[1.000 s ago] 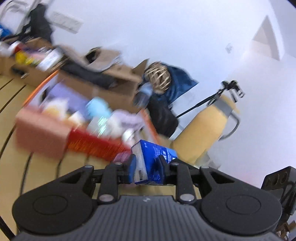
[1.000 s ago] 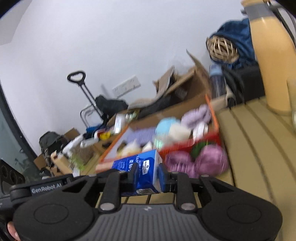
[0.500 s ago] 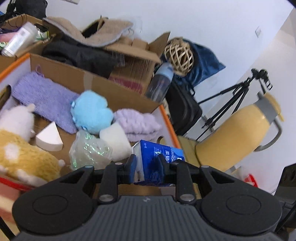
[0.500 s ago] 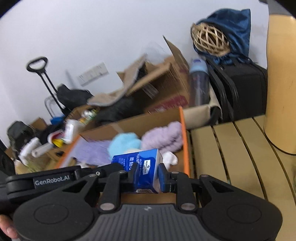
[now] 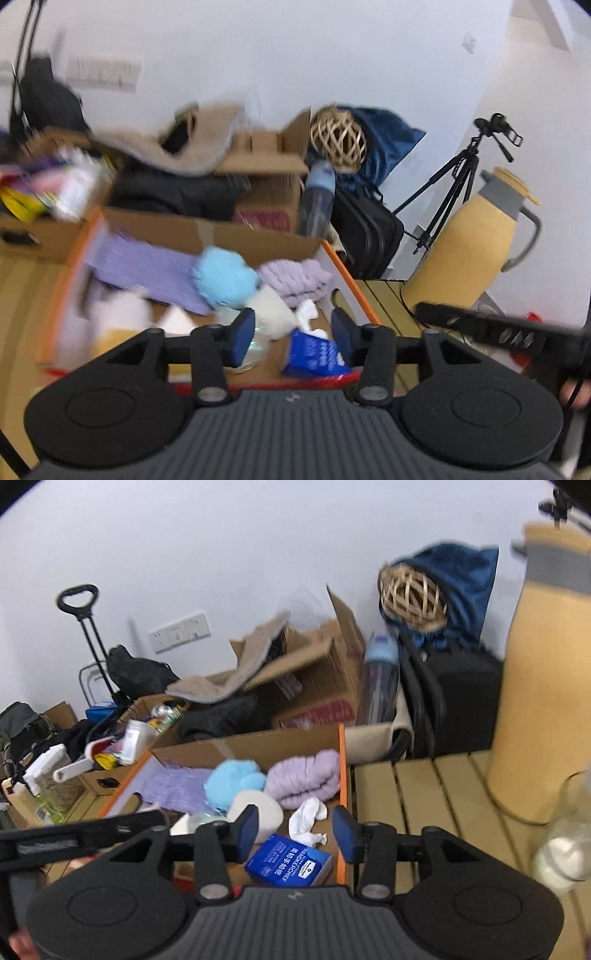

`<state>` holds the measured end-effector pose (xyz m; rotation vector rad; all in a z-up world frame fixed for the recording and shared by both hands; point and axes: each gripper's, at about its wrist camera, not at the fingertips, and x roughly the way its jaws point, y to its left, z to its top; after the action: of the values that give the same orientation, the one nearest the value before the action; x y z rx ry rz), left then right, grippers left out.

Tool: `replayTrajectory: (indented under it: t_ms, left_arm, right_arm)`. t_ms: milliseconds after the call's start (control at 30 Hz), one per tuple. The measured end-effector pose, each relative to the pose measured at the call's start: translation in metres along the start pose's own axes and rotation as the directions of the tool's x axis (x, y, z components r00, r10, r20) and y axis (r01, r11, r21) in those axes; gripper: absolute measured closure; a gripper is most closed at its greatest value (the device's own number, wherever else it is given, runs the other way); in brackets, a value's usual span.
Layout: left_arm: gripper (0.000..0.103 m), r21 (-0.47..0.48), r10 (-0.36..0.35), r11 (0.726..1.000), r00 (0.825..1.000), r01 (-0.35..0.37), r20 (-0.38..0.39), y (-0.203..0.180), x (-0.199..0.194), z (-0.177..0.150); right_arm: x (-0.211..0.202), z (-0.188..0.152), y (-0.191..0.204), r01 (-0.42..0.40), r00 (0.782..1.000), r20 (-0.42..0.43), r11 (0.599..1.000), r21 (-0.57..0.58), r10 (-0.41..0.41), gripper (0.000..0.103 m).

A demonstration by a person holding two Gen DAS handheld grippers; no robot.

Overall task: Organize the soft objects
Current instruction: 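Carry the blue tissue pack into the box and open both tools, then withdraw both tools from the box back over the table, then close the left and right tools on the pink satin scrunchies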

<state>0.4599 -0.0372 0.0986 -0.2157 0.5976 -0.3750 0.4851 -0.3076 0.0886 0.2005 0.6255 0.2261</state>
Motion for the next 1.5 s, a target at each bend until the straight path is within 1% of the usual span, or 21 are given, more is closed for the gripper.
replayTrajectory:
  t_ms: [67, 100, 133, 200, 267, 300, 433, 467, 533, 600, 667, 733, 833, 900, 1033, 1200, 1300, 1367, 1433, 1467, 1500]
  left_arm:
    - [0.051, 0.075, 0.024, 0.997, 0.999, -0.027, 0.046, -0.001, -0.039, -0.010]
    - [0.044, 0.112, 0.046, 0.992, 0.996, -0.054, 0.077, -0.002, -0.059, -0.019]
    - [0.035, 0.139, 0.067, 0.987, 0.991, -0.082, 0.112, -0.003, -0.080, -0.028]
    - [0.025, 0.184, 0.079, 0.976, 0.980, -0.113, 0.181, -0.007, -0.118, -0.050]
    - [0.024, 0.200, 0.091, 0.970, 0.971, -0.136, 0.221, -0.009, -0.150, -0.073]
    - [0.022, 0.198, 0.091, 0.970, 0.968, -0.139, 0.234, -0.010, -0.166, -0.084]
    - [0.011, 0.166, 0.100, 0.975, 0.958, -0.149, 0.270, -0.009, -0.225, -0.135]
    - [0.009, 0.164, 0.111, 0.973, 0.953, -0.162, 0.282, -0.010, -0.237, -0.148]
    - [0.003, 0.172, 0.155, 0.961, 0.935, -0.218, 0.318, -0.017, -0.259, -0.175]
    - [0.002, 0.166, 0.184, 0.954, 0.925, -0.250, 0.332, -0.022, -0.274, -0.194]
    - [0.002, 0.163, 0.171, 0.959, 0.933, -0.231, 0.316, -0.024, -0.285, -0.203]
    - [0.001, 0.173, 0.170, 0.957, 0.934, -0.232, 0.313, -0.030, -0.290, -0.208]
    - [0.001, 0.180, 0.170, 0.955, 0.932, -0.236, 0.321, -0.034, -0.291, -0.209]
    - [0.000, 0.178, 0.153, 0.960, 0.938, -0.216, 0.312, -0.035, -0.286, -0.207]
    - [0.000, 0.191, 0.137, 0.962, 0.952, -0.193, 0.274, -0.041, -0.264, -0.207]
    - [0.000, 0.181, 0.102, 0.973, 0.973, -0.141, 0.207, -0.043, -0.211, -0.194]
    - [0.001, 0.177, 0.067, 0.979, 0.984, -0.097, 0.166, -0.045, -0.164, -0.175]
    - [0.007, 0.166, 0.033, 0.985, 0.989, -0.057, 0.145, -0.046, -0.128, -0.160]
    - [0.022, 0.167, 0.015, 0.985, 0.992, -0.036, 0.129, -0.048, -0.088, -0.146]
    - [0.025, 0.180, 0.006, 0.983, 0.993, -0.027, 0.114, -0.049, -0.065, -0.138]
    - [0.033, 0.197, -0.005, 0.980, 0.995, -0.014, 0.096, -0.049, -0.044, -0.133]
  right_arm:
    - [-0.028, -0.002, 0.004, -0.002, 1.000, 0.030, 1.000, -0.014, 0.002, 0.052]
    - [-0.044, -0.006, 0.007, -0.002, 0.999, 0.051, 1.000, -0.031, 0.003, 0.047]
    - [-0.059, -0.012, 0.011, 0.003, 0.998, 0.069, 0.999, -0.050, 0.000, 0.044]
    - [-0.092, -0.031, 0.021, 0.017, 0.993, 0.116, 0.995, -0.101, -0.005, 0.041]
    - [-0.121, -0.051, 0.030, 0.018, 0.989, 0.148, 0.990, -0.140, 0.003, 0.040]
    - [-0.137, -0.065, 0.036, 0.023, 0.985, 0.174, 0.988, -0.151, 0.004, 0.039]
    - [-0.194, -0.120, 0.055, 0.005, 0.976, 0.213, 0.982, -0.188, 0.036, 0.037]
    - [-0.207, -0.135, 0.061, -0.007, 0.974, 0.221, 0.979, -0.203, 0.052, 0.034]
    - [-0.228, -0.162, 0.070, -0.023, 0.971, 0.228, 0.976, -0.215, 0.073, 0.028]
    - [-0.242, -0.184, 0.077, -0.020, 0.972, 0.223, 0.975, -0.222, 0.070, 0.025]
    - [-0.253, -0.203, 0.081, -0.010, 0.976, 0.213, 0.977, -0.212, 0.056, 0.025]
    - [-0.261, -0.216, 0.082, -0.016, 0.976, 0.209, 0.981, -0.195, 0.057, 0.025]
    - [-0.268, -0.224, 0.079, -0.004, 0.978, 0.205, 0.984, -0.179, 0.041, 0.025]
    - [-0.270, -0.226, 0.076, 0.017, 0.976, 0.218, 0.985, -0.169, 0.021, 0.025]
    - [-0.263, -0.227, 0.066, 0.009, 0.977, 0.211, 0.990, -0.140, 0.021, 0.025]
    - [-0.233, -0.221, 0.047, 0.017, 0.983, 0.184, 0.996, -0.093, 0.001, 0.026]
    - [-0.202, -0.208, 0.033, 0.028, 0.987, 0.161, 0.996, -0.084, -0.014, 0.026]
    - [-0.178, -0.193, 0.023, 0.033, 0.988, 0.154, 0.997, -0.073, -0.021, 0.026]
    - [-0.148, -0.174, 0.013, 0.045, 0.988, 0.152, 0.997, -0.056, -0.036, 0.029]
    - [-0.130, -0.164, 0.007, 0.045, 0.988, 0.153, 0.998, -0.047, -0.038, 0.031]
    - [-0.114, -0.154, 0.002, 0.047, 0.988, 0.147, 0.998, -0.042, -0.040, 0.035]
